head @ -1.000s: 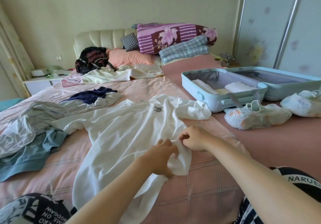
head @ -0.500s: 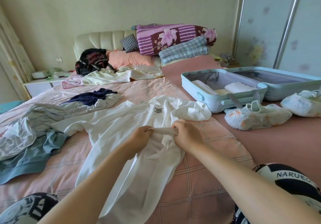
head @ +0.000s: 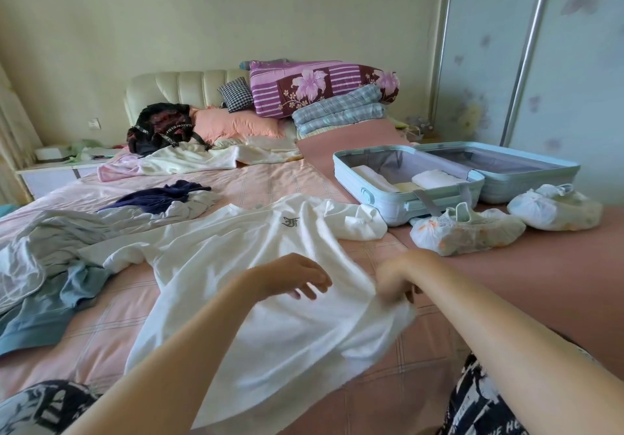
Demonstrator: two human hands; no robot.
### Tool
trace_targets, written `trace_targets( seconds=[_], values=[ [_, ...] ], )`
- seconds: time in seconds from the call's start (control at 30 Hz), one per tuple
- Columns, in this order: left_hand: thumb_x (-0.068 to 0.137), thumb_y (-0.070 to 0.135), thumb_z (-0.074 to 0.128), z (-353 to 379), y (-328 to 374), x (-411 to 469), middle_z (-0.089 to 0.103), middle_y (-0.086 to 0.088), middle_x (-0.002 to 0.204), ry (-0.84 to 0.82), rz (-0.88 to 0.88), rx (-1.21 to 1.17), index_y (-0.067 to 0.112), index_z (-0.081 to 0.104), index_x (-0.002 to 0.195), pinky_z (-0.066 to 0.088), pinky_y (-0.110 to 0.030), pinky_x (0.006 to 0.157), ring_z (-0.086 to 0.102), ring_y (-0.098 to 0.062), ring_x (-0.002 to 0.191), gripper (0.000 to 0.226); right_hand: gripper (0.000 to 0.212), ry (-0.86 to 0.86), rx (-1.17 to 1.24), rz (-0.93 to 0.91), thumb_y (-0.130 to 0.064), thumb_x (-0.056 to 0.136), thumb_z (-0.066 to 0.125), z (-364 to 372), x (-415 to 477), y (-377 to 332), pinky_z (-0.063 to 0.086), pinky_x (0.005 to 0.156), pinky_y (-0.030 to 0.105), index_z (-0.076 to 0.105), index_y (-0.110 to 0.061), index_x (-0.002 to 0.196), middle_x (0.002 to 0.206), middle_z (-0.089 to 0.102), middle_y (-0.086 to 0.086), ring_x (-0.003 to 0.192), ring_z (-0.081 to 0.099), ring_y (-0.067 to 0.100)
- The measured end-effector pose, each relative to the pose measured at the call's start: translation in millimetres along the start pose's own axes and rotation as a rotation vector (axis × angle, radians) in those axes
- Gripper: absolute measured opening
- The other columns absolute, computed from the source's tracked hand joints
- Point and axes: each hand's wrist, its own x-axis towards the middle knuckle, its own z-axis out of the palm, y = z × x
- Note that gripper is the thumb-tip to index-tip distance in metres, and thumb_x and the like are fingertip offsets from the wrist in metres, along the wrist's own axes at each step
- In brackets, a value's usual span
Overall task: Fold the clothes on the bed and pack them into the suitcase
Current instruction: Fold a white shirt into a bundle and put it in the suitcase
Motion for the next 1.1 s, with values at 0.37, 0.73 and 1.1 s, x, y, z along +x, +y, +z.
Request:
trace_targets(
  seconds=[0.37, 0.73, 1.1],
  values=[
    [0.093, 0.025, 0.057, 11.2, -12.7, 41.3, 0.071, 0.005, 0.107, -0.144, -0.041, 0.401, 0.028, 0.072, 0.117, 0.047, -0.022, 0.085, 0.063, -0.008, 0.096, 0.028, 0.039, 0.466, 0.400, -0.263, -0.026, 0.088, 0.050, -2.7, 55.4, -14.3, 0.046, 0.097, 0.029, 0.067, -0.039, 0.121, 0.135, 0.058, -0.013, 0.119, 0.056, 0.014],
    [0.095, 0.019, 0.048, -119.6, -61.2, 92.0, 0.069, 0.006, 0.108, 0.450, -0.066, 0.397, 0.034, 0.067, 0.106, 0.048, -0.028, 0.086, 0.063, -0.016, 0.099, 0.027, 0.030, 0.639, 0.118, -0.267, -0.024, 0.095, 0.047, -91.9, 136.9, -80.1, 0.049, 0.084, 0.033, 0.069, -0.033, 0.114, 0.121, 0.066, -0.004, 0.109, 0.062, 0.024],
    [0.095, 0.000, 0.037, -273.4, -163.9, 175.4, 0.050, -0.007, 0.142, 0.582, -0.390, 0.633, 0.017, 0.045, 0.143, 0.045, -0.036, 0.097, 0.052, -0.027, 0.124, 0.052, 0.040, 0.744, 0.240, -0.286, -0.008, 0.096, 0.045, -188.0, 305.3, -121.7, 0.040, 0.081, 0.029, 0.062, -0.025, 0.129, 0.137, 0.056, -0.004, 0.117, 0.058, 0.022]
  ],
)
